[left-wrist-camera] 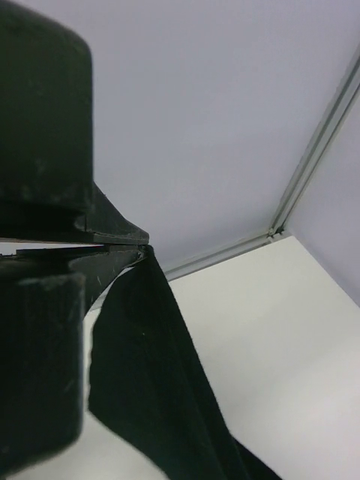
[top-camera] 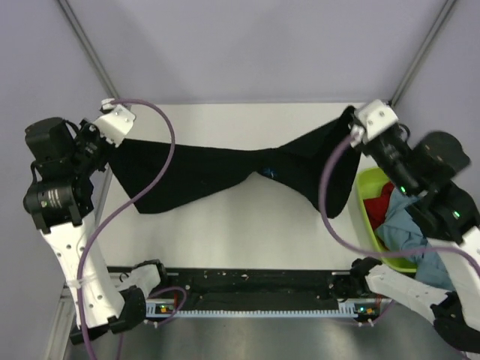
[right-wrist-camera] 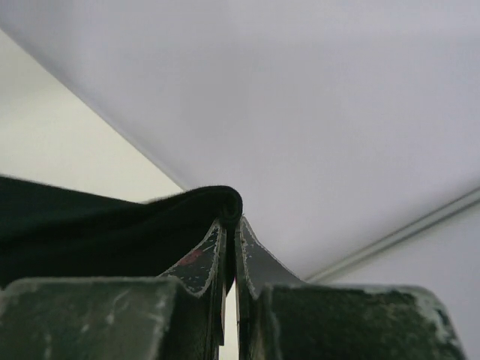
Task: Fold and stack the t-shirts
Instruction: Flatten out the tshirt
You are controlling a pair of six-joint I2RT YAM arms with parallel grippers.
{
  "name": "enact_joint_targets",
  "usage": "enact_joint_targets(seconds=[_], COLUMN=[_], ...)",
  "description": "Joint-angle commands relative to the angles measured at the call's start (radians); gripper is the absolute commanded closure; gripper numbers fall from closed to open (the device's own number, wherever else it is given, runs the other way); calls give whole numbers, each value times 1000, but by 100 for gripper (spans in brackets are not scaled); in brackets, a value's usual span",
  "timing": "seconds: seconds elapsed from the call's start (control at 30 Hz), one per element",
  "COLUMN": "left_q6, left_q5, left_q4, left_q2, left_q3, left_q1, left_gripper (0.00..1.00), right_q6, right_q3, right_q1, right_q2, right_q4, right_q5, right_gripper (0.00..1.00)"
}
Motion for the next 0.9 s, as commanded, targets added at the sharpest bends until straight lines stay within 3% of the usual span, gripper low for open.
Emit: enact_joint_targets(seconds=[0.0,0.1,0.17,0.33,0.43,0.53,0.67,0.87], left_q6=[-71,-115,-140,-155,-131,-82,-39,78], left_q5=[-25,-56,-79,-231,-260,-344,-366,-376], left_q4=[260,465,573,690,718,771,768,735], left_q2=[142,253,329,518,586,615,609,508], left_q3=[-101,-93,-38,255,403,440,429,270], left_q1=[2,-17,-40,-147,-181,-195,-196,-196], left_gripper=[100,100,100,100,100,100,100,100], right_q6=[165,302,336,260,154,57,-147,-297], right_q3=[23,159,318,846,1001,1019,895,661], right_q1=[-271,-425,-462,-470,-475,-499,-499,-499], right_q2=[284,485,620,892,932,906,808,611], right_q4=[258,406,444,411,441,463,428,201], right_q5=[-146,-269,-277,-170,-127,-161,-194,-270], right_gripper=[100,100,100,100,100,100,100,100])
